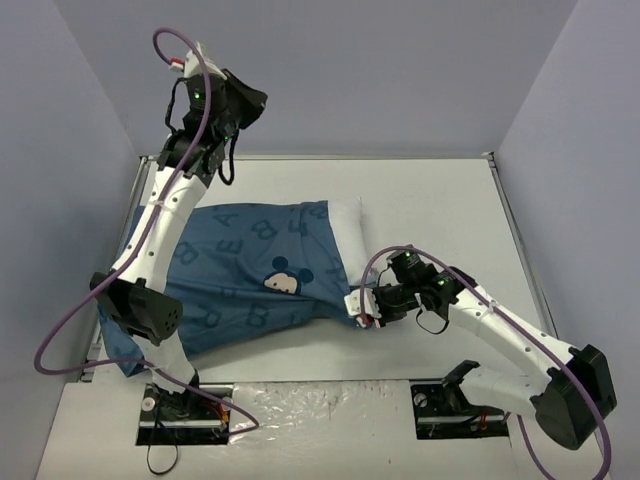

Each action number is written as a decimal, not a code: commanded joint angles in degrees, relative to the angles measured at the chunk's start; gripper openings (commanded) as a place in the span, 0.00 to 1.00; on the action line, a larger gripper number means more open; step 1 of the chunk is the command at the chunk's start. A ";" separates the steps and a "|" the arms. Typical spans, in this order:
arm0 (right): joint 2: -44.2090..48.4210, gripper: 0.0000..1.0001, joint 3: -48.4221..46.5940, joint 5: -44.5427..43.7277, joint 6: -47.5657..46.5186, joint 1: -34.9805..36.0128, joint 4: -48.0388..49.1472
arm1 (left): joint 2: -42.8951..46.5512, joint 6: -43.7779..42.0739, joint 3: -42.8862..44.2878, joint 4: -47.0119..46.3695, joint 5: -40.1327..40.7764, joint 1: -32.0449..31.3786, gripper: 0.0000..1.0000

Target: Remove the pillowcase from the pillow

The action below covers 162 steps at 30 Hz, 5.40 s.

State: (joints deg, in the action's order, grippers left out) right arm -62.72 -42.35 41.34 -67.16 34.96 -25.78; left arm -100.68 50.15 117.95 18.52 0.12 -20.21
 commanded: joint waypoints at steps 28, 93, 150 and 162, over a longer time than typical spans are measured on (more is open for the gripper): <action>1.72 0.00 8.86 -11.46 13.45 7.75 17.34 | -32.46 -21.94 34.37 58.90 21.56 -29.45 0.88; 9.36 0.88 -19.17 0.77 32.32 1.95 7.23 | -4.87 -1.98 -10.73 4.59 -18.58 -9.32 0.02; -36.33 0.74 -29.20 8.23 30.67 -9.30 14.34 | 0.49 -8.49 -13.54 5.56 -25.26 -11.17 0.02; -32.38 0.00 -24.80 6.03 60.64 -17.63 34.48 | -1.18 -17.36 -0.38 18.10 -16.57 -11.35 0.74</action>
State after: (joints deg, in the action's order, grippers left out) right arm -97.82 -67.90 49.39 -15.90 23.03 2.04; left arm -105.27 37.01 108.33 34.72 -18.52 -30.65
